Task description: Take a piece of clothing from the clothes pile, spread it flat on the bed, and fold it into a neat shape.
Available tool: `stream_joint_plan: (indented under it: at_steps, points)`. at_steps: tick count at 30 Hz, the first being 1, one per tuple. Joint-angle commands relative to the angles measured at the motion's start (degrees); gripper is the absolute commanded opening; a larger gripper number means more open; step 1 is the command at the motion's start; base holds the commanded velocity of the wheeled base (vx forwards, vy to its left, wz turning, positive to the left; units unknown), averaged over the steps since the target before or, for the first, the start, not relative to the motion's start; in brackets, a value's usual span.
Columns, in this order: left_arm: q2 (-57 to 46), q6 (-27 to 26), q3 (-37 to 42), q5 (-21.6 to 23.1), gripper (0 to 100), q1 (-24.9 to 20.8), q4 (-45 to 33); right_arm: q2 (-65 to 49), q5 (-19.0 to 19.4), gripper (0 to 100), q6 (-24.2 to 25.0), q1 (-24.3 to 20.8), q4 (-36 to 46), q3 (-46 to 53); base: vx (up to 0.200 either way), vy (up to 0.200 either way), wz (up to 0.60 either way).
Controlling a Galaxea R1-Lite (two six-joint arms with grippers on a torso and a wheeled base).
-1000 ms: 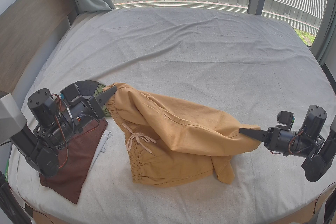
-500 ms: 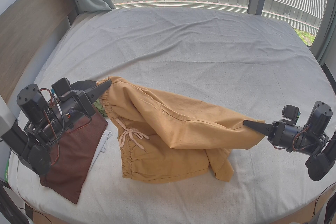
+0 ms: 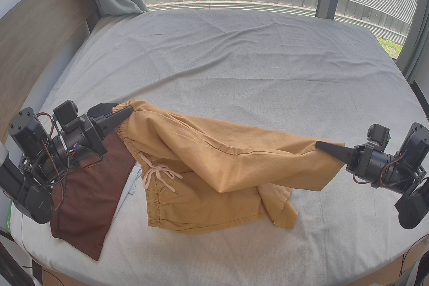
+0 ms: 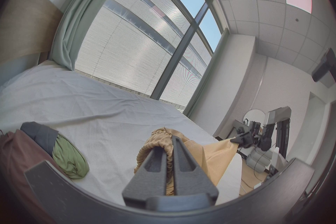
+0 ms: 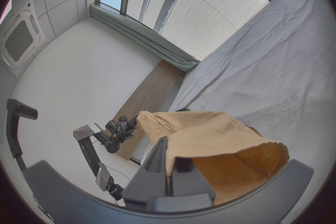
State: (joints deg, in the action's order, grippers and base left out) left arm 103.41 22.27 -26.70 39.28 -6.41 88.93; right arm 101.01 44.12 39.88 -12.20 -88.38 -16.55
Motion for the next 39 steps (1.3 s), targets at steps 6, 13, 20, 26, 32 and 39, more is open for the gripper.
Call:
stream_joint_plan:
  at_steps: [6, 13, 20, 26, 32, 39]
  points:
    - [-0.1, -1.4, 0.1, 2.6, 0, 2.8, -0.1, -1.5, 0.0, 0, 0.4, 1.7, -0.1, -1.6, 0.000, 0.000, 0.00]
    - [0.0, -1.5, 0.0, 2.6, 0, 2.8, -0.1, -1.4, 0.0, 0, 0.6, 3.2, -0.1, -2.3, 0.000, 0.000, 0.00]
    - [0.3, -1.4, 0.0, 2.6, 0, 3.5, -0.1, -1.1, 0.0, 0, 0.6, 5.6, 0.0, -3.0, 0.000, 0.000, 0.00]
    - [0.3, -1.4, 0.0, 2.6, 0, 3.4, -0.1, -0.9, 0.0, 0, 0.6, 6.4, 0.0, -3.5, 0.000, 0.000, 0.00]
    - [0.3, -1.4, -0.1, 2.6, 0, 3.7, -0.1, -0.2, 0.0, 0, 0.6, 7.0, -0.1, -3.6, 0.000, 0.000, 0.00]
    - [0.6, -1.4, -0.1, 2.6, 0, 4.0, -0.1, -0.2, 0.0, 0, 0.6, 7.6, -0.1, -3.9, 0.000, 0.000, 0.00]
